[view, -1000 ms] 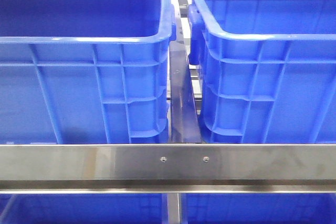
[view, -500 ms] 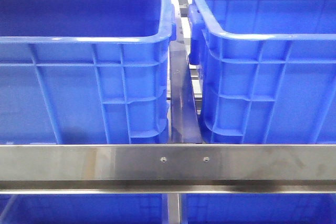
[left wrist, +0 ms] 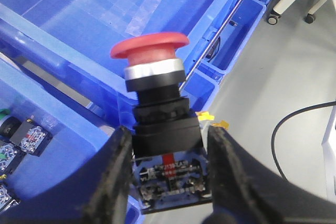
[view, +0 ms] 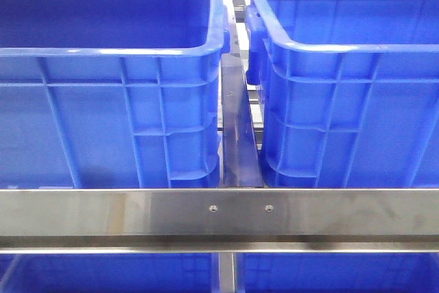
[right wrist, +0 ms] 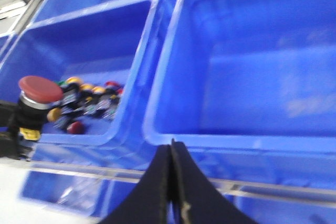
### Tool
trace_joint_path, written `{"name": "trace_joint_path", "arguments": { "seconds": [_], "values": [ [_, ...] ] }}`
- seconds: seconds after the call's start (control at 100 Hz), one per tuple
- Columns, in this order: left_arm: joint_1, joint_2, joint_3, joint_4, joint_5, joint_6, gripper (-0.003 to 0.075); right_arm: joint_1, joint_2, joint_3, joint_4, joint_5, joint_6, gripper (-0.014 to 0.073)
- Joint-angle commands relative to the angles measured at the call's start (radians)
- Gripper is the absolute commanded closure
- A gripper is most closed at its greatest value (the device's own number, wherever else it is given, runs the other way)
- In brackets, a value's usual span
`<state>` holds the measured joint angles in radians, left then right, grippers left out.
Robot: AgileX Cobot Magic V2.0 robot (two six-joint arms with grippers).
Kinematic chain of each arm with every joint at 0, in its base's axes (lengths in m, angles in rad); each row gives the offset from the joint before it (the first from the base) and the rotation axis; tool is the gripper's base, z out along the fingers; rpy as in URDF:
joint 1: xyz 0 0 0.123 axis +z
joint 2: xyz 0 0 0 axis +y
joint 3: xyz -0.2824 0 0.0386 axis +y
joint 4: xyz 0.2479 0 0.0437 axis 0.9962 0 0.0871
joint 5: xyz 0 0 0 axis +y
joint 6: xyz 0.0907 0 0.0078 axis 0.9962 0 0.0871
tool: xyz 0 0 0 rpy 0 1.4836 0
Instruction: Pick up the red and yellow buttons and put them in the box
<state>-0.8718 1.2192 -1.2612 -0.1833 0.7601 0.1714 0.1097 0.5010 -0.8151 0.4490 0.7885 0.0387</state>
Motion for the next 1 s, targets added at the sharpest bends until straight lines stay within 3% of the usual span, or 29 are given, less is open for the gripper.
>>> {"name": "trace_joint_path", "arguments": {
  "seconds": [0.0, 0.09, 0.19, 0.43, 0.52, 0.64, 0.77, 0.99],
  "values": [
    [-0.008, -0.019, -0.029, -0.015, -0.076, -0.003, 0.0739, 0.002, 0.069, -0.034, 0.075, -0.06, -0.003, 0.0659],
    [-0.008, -0.019, -0.029, -0.015, -0.076, -0.003, 0.0739, 0.002, 0.112, -0.034, 0.083, -0.059, -0.003, 0.065],
    [-0.008, -0.019, -0.029, -0.015, -0.076, -0.003, 0.0739, 0.002, 0.153, -0.034, 0.09, -0.043, -0.014, 0.0568],
    [-0.008, -0.019, -0.029, -0.015, -0.076, -0.003, 0.0739, 0.002, 0.181, -0.034, 0.172, -0.052, -0.074, 0.0171],
    [-0.008, -0.019, -0.029, -0.015, -0.076, -0.003, 0.0739, 0.002, 0.181, -0.034, 0.22, -0.082, -0.094, 0.0079],
    [-0.008, -0.019, -0.029, -0.015, -0.076, -0.003, 0.0739, 0.002, 0.184, -0.034, 0.331, -0.114, -0.191, 0.0062],
    [-0.008, -0.019, -0.029, -0.015, -0.076, -0.003, 0.0739, 0.002, 0.234, -0.034, 0.556, -0.116, -0.346, 0.0062],
    [-0.008, -0.019, -0.029, -0.015, -0.076, -0.003, 0.0739, 0.002, 0.4, -0.034, 0.941, 0.024, -0.633, 0.0062]
  ]
}}
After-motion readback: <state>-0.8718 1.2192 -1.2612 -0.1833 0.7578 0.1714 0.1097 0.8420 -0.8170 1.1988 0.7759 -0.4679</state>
